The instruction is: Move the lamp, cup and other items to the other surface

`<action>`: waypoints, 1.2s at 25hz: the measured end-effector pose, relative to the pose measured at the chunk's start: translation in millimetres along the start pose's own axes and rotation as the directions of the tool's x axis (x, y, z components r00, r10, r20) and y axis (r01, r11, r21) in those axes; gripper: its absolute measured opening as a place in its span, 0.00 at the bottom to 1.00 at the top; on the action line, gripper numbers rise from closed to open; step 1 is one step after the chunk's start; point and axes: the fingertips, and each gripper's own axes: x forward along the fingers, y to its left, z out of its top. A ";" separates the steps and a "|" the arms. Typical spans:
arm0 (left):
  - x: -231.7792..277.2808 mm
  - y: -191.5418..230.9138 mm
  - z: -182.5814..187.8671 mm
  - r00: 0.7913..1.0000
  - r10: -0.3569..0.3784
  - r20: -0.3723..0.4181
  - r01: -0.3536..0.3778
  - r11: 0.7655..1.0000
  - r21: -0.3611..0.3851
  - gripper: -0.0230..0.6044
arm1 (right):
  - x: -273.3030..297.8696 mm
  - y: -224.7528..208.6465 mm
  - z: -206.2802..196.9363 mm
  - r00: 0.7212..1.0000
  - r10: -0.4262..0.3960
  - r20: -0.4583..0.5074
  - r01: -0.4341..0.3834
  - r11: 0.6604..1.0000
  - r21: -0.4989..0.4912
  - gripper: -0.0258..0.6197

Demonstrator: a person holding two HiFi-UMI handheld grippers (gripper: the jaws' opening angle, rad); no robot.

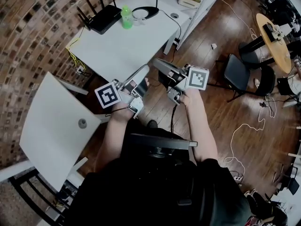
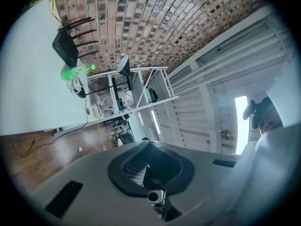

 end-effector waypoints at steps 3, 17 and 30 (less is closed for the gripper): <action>-11.7 -16.6 -15.9 0.999 0.012 0.031 -0.012 1.000 0.023 0.05 | -8.6 22.2 -13.6 0.998 0.068 0.013 -0.068 0.995 0.067 0.08; -39.2 -73.7 -37.4 0.998 -0.010 0.057 0.005 0.996 0.088 0.04 | -12.7 92.6 -42.0 0.971 0.233 0.054 -0.237 0.968 0.087 0.08; -63.0 -90.1 25.7 0.996 -0.055 0.065 0.047 0.991 0.122 0.04 | 38.1 113.6 -36.2 0.962 0.251 0.104 -0.255 0.966 0.029 0.08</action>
